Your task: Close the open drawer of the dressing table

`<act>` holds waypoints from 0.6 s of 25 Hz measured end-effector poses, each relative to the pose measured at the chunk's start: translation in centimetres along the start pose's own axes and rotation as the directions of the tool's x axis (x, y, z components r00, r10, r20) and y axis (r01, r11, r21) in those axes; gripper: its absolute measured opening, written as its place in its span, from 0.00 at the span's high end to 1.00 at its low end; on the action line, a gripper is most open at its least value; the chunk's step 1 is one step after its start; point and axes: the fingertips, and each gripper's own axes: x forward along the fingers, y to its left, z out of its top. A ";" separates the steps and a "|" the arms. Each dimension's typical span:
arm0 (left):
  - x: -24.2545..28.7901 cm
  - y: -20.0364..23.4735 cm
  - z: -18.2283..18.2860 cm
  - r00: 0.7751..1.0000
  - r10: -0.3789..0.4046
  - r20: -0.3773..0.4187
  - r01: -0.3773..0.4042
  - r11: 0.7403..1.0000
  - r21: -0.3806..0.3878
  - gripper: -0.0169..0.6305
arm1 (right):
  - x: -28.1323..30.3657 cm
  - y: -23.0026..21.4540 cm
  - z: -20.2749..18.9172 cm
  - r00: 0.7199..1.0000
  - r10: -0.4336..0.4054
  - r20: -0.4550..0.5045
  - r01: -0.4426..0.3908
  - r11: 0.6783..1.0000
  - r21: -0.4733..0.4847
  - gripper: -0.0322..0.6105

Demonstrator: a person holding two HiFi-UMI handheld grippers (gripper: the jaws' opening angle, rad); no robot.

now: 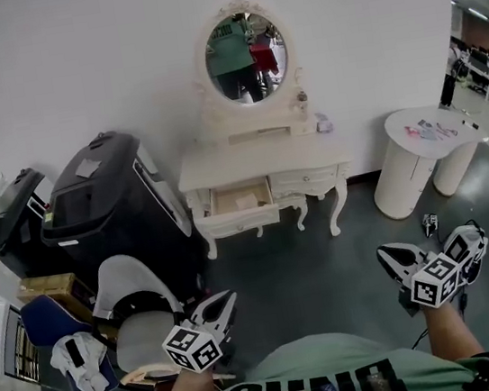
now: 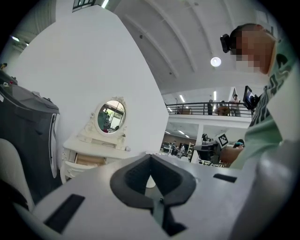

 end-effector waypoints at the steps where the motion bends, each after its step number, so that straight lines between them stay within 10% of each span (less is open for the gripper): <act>1: 0.1 0.9 0.1 1.000 -0.003 -0.001 0.003 1.000 -0.005 0.97 | 0.8 0.1 0.3 1.000 -0.005 -0.007 0.005 1.000 -0.003 0.93; 15: 4.6 6.2 0.4 0.998 0.052 -0.020 -0.052 0.998 -0.026 0.97 | 8.9 -4.2 2.5 0.997 0.072 -0.019 -0.072 0.997 0.000 0.93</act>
